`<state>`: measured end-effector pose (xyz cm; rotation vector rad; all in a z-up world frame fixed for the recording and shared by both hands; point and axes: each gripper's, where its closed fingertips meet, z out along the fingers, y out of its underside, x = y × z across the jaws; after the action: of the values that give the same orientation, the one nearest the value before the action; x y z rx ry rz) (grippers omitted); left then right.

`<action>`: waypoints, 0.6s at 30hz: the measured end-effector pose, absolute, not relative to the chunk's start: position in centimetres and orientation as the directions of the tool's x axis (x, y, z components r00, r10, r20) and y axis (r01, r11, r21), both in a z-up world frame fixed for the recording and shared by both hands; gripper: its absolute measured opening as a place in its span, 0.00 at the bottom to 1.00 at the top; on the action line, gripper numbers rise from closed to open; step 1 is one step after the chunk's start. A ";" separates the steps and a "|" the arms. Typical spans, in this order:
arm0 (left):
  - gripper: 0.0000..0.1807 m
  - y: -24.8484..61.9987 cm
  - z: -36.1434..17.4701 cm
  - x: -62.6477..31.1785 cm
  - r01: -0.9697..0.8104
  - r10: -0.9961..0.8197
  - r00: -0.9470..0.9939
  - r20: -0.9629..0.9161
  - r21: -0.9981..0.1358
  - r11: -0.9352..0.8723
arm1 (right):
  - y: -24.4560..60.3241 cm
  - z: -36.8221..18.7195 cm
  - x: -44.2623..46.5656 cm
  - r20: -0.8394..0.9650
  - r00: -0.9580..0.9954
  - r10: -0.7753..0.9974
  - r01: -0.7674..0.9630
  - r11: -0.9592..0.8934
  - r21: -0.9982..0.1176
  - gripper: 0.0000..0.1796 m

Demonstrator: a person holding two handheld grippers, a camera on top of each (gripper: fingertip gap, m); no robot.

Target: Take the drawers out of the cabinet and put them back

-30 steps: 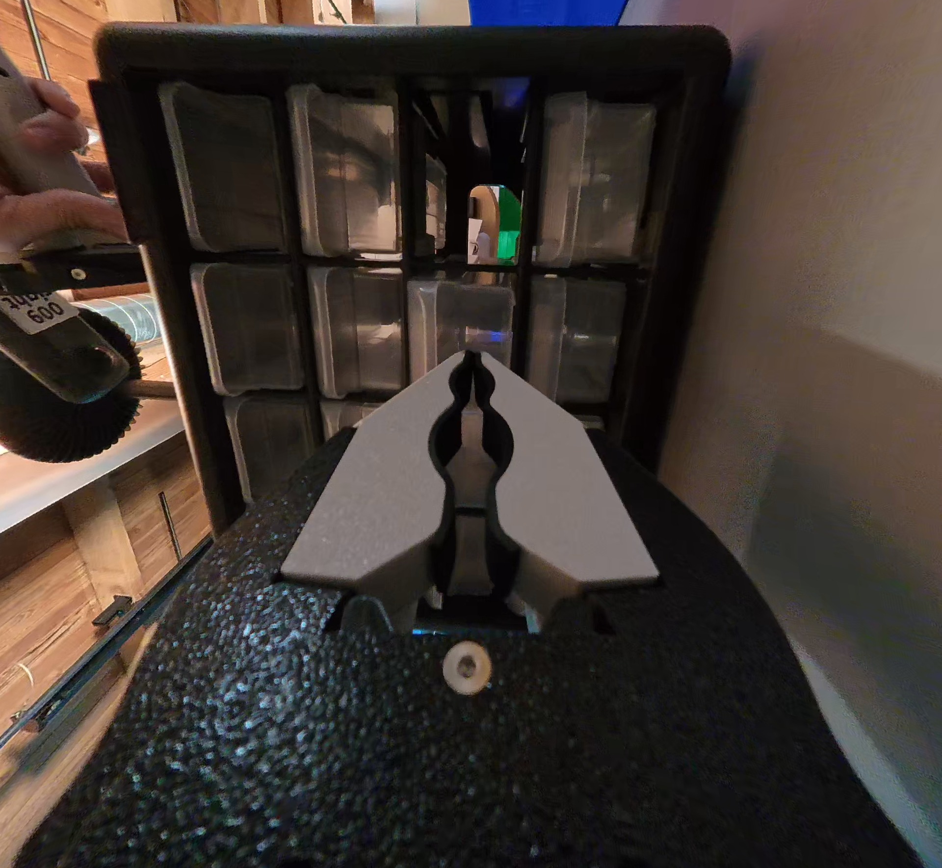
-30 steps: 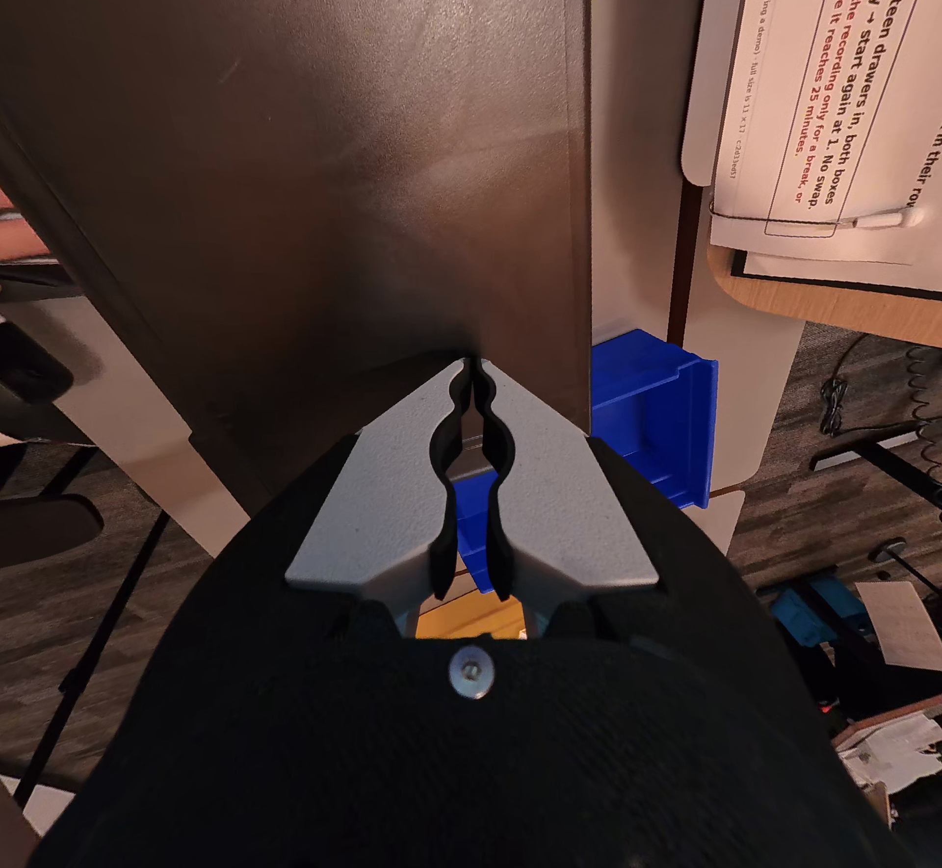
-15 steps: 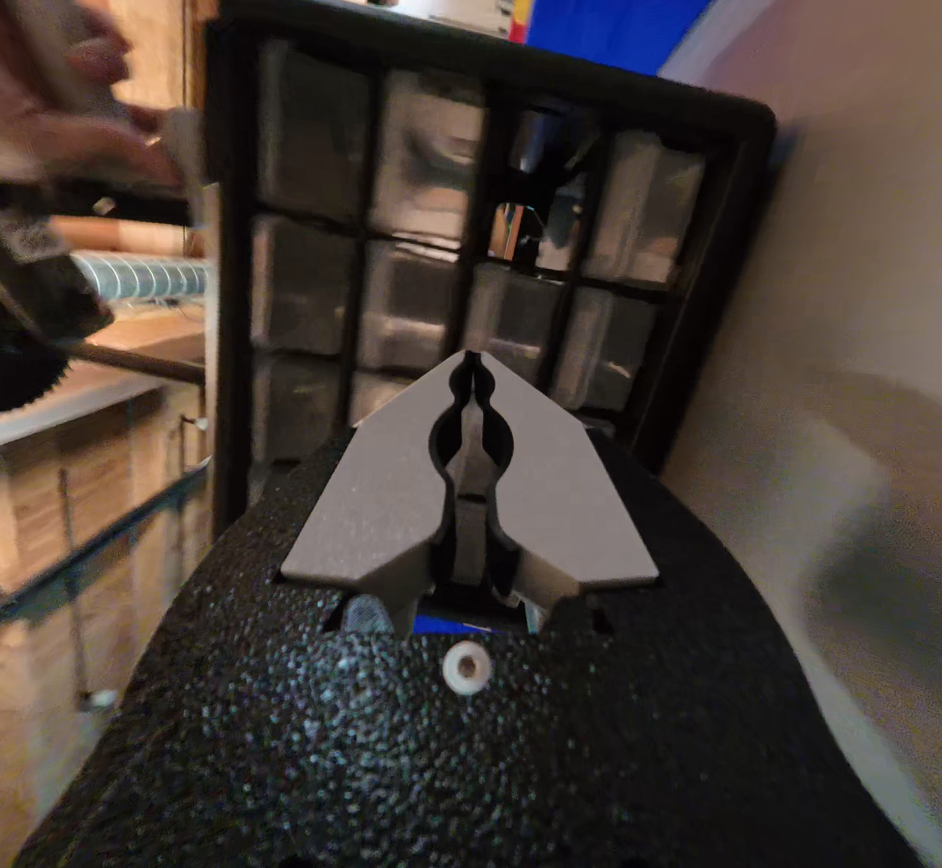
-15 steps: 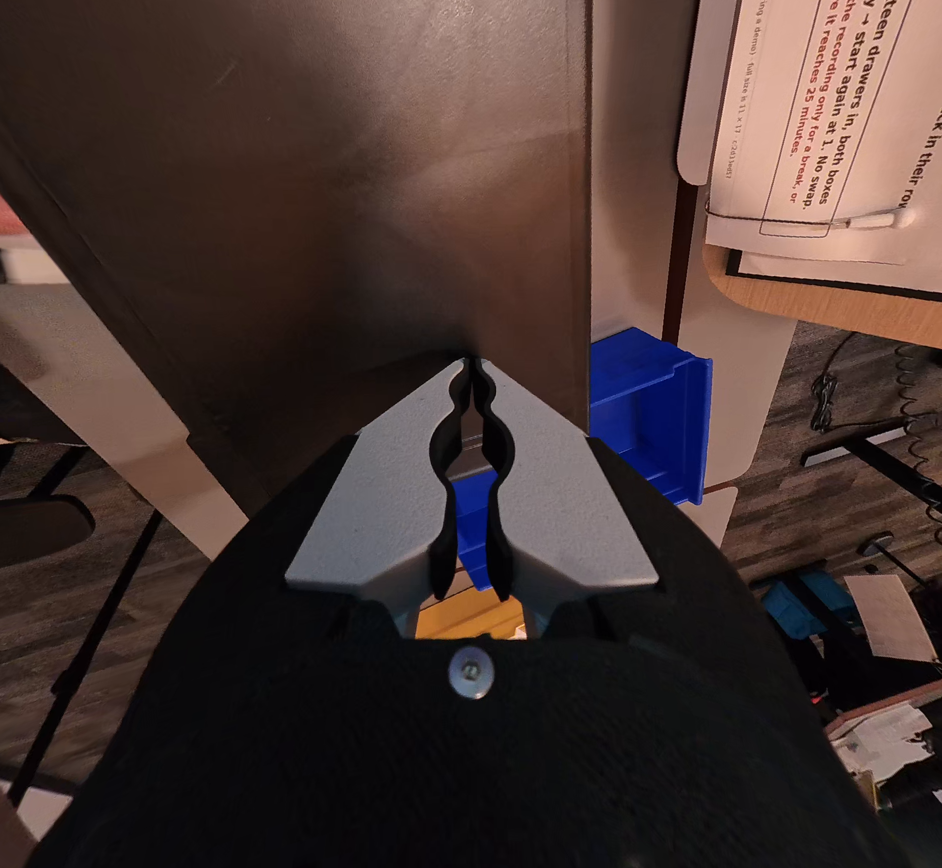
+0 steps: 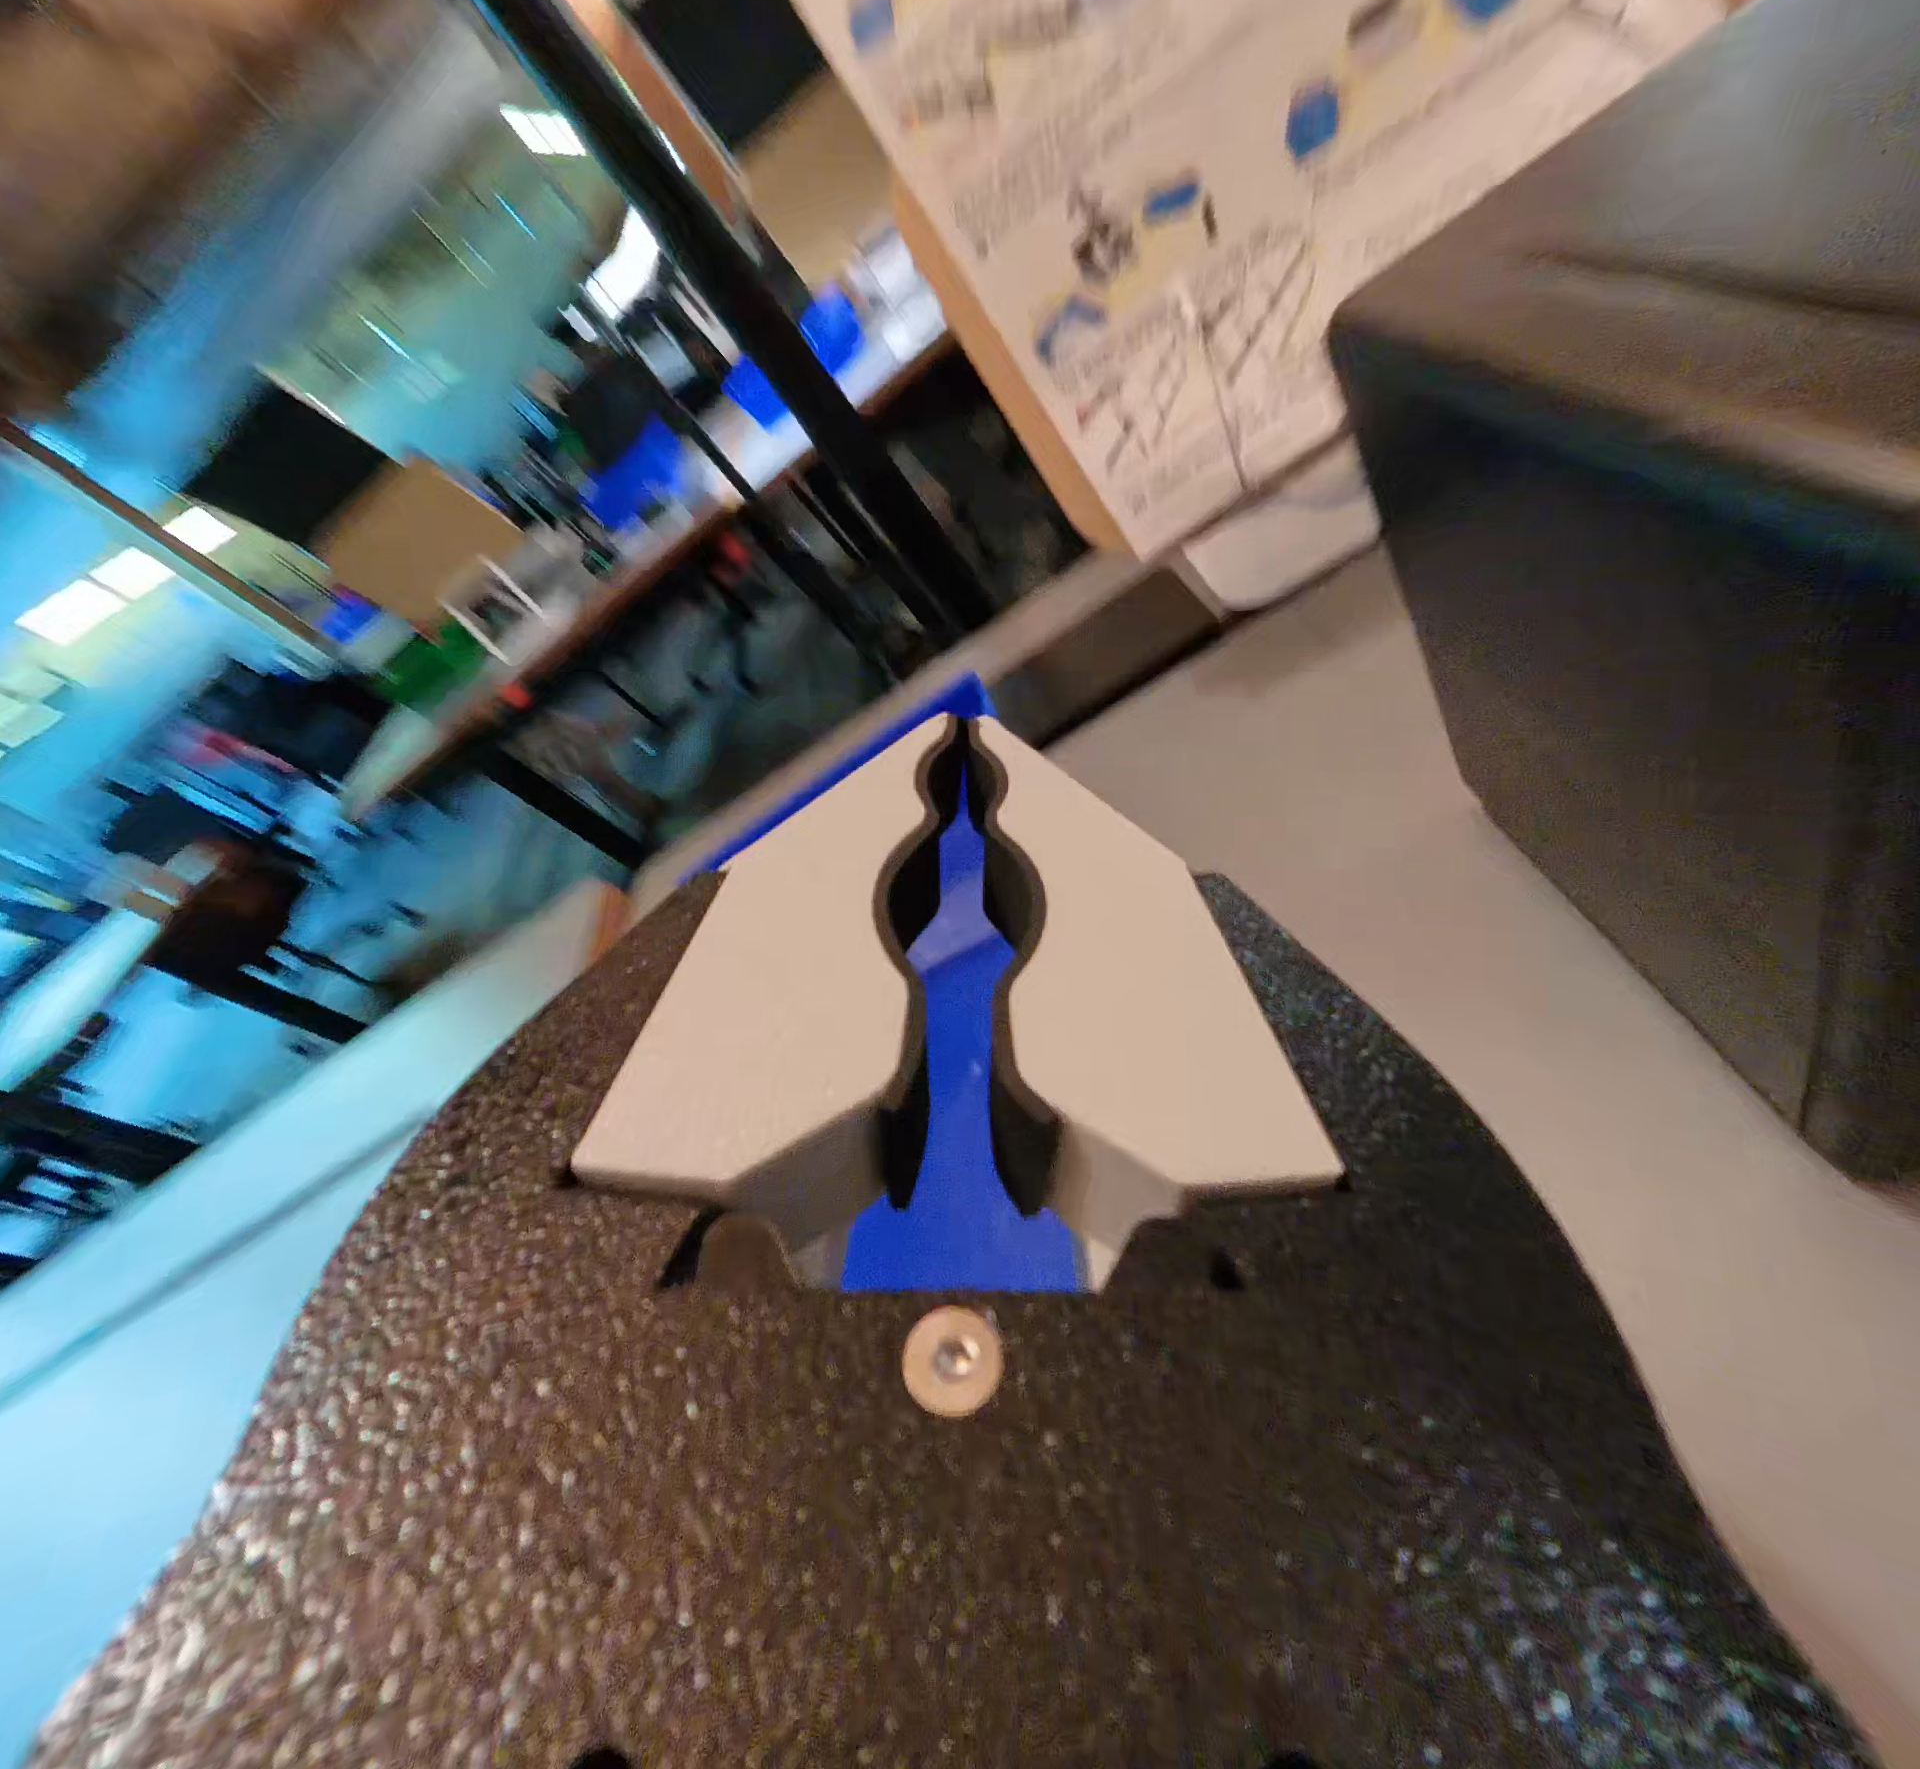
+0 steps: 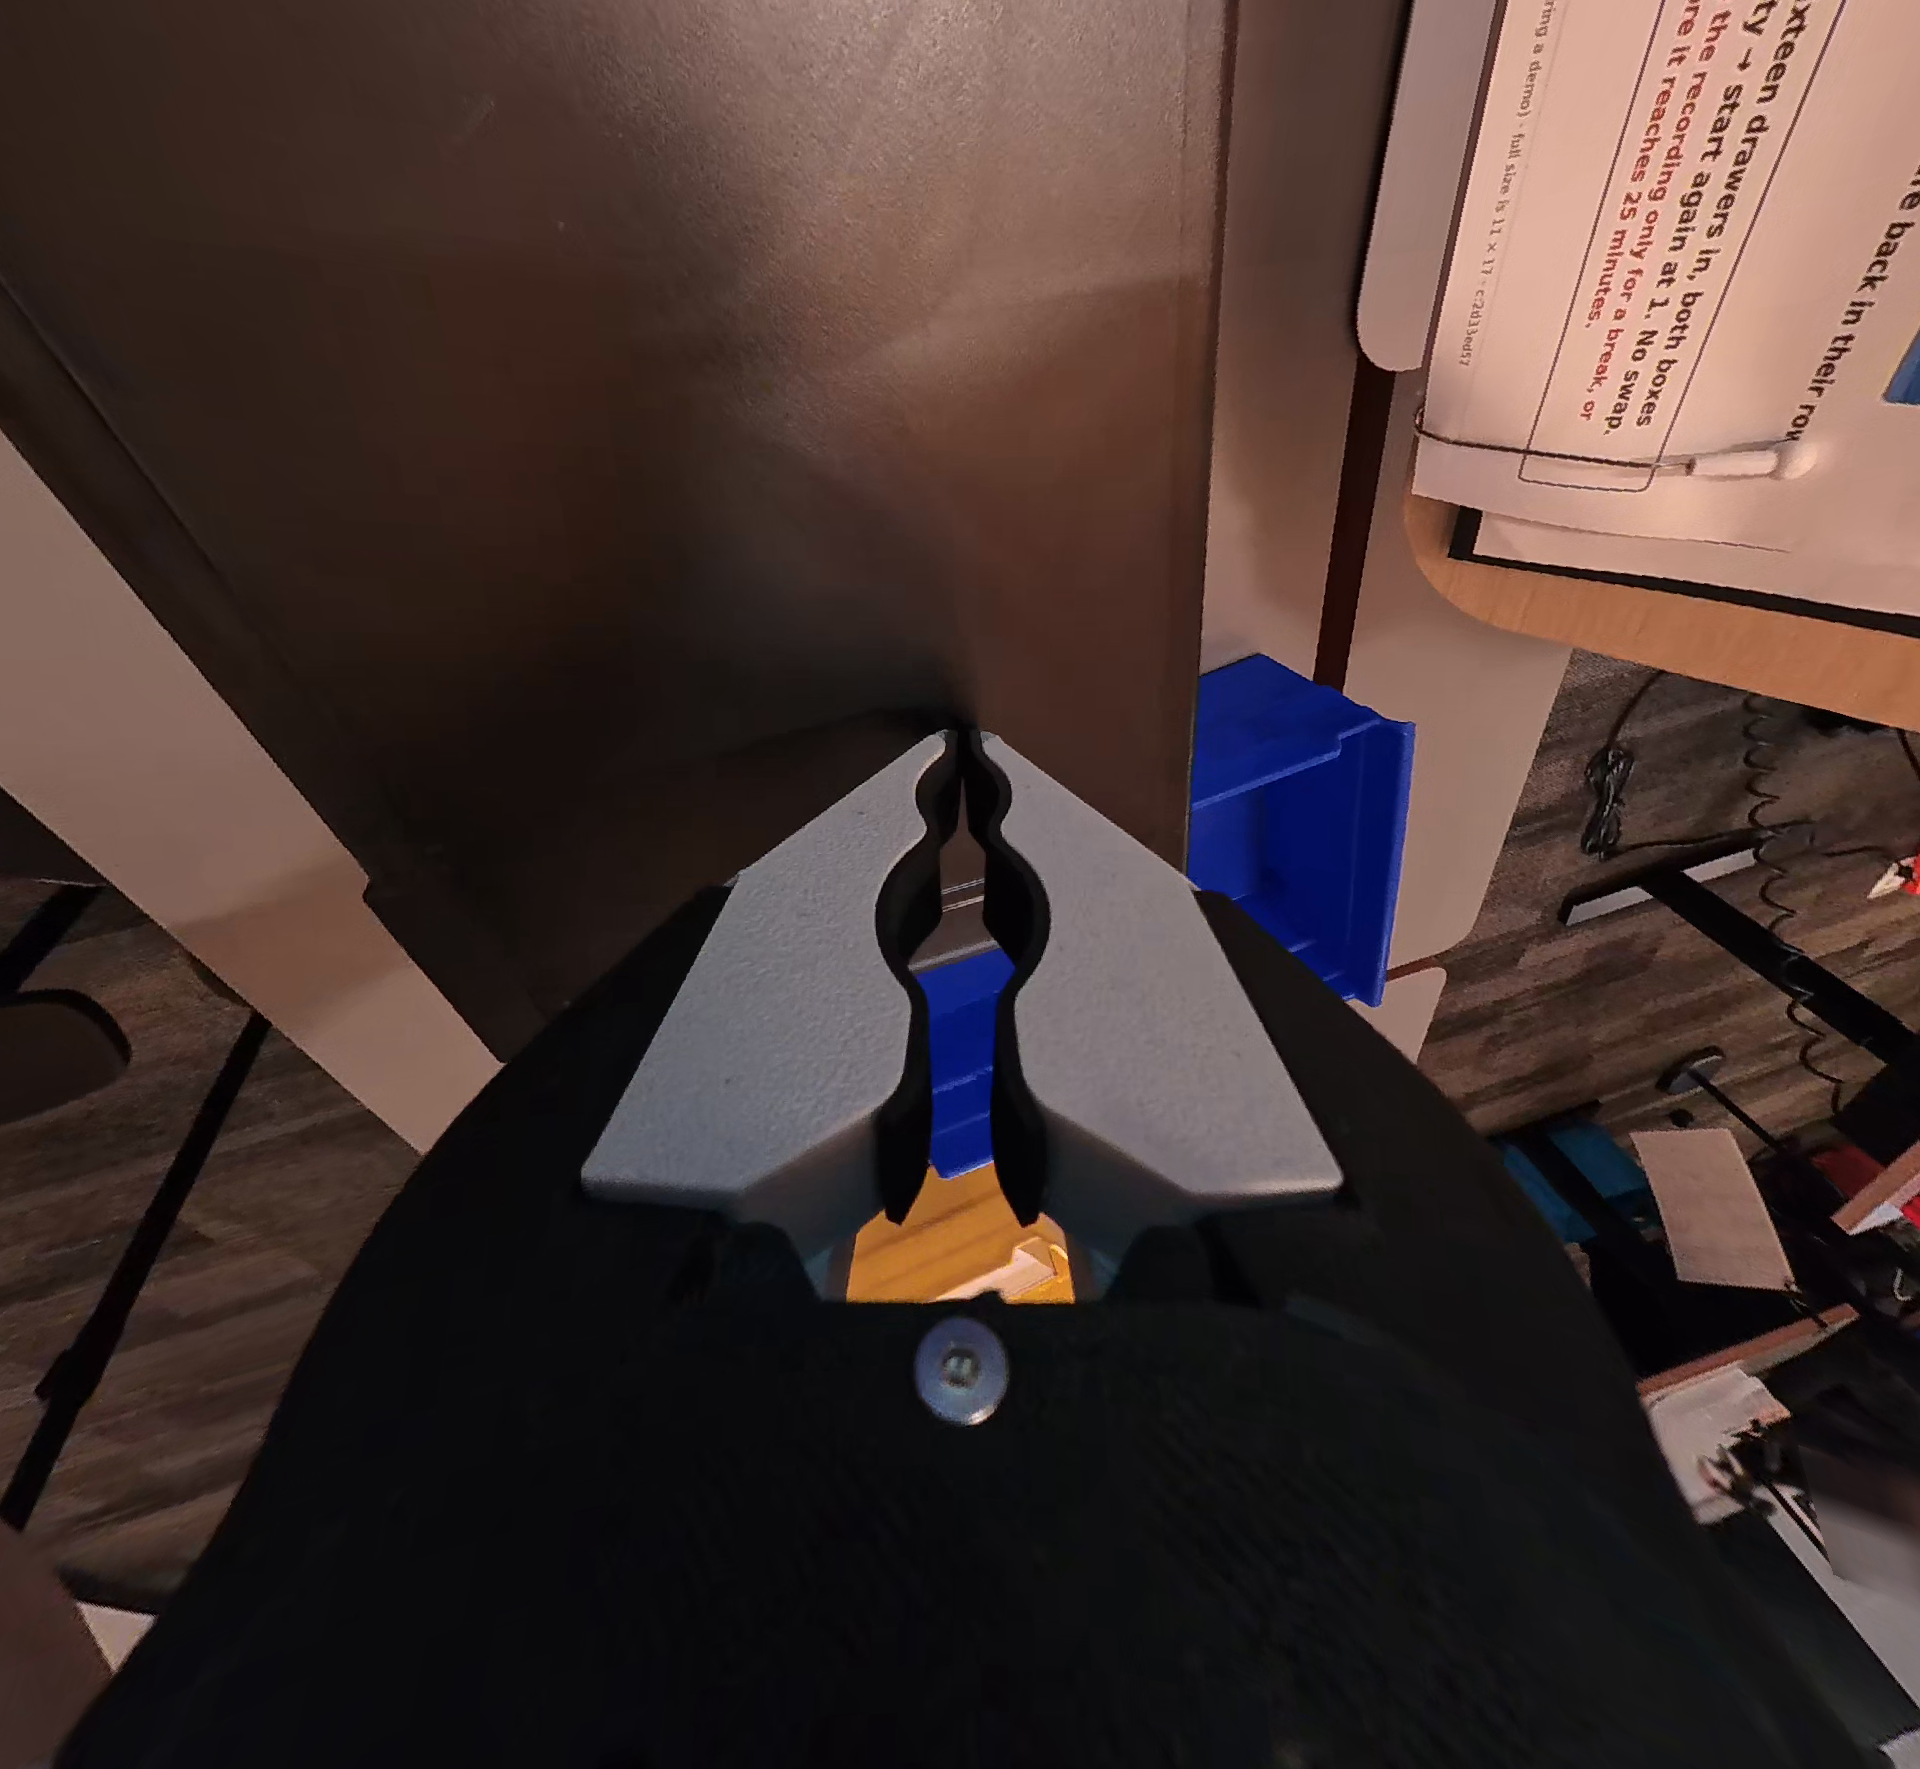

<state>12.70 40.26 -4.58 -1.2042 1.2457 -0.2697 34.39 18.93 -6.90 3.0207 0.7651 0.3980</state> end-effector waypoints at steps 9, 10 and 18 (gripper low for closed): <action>0.15 54.1 -15.8 17.2 -0.821 -0.915 0.208 -0.346 -0.570 0.030 | 18.9 -6.9 34.4 0.209 0.868 0.451 0.457 -0.889 0.022 0.00; 0.20 54.4 -17.1 17.8 -0.844 -0.939 0.190 -0.288 -0.537 -0.007 | 18.9 -6.9 34.4 0.208 0.869 0.450 0.456 -0.890 0.022 0.00; 0.24 57.4 -22.5 21.5 -0.903 -0.962 0.272 -0.022 -0.350 -0.248 | 18.9 -6.9 34.4 0.199 0.866 0.458 0.460 -0.887 0.042 0.00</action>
<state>21.52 57.42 -22.45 -2.2532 1.7109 -0.2843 34.37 18.93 -6.92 3.0414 0.7478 0.3217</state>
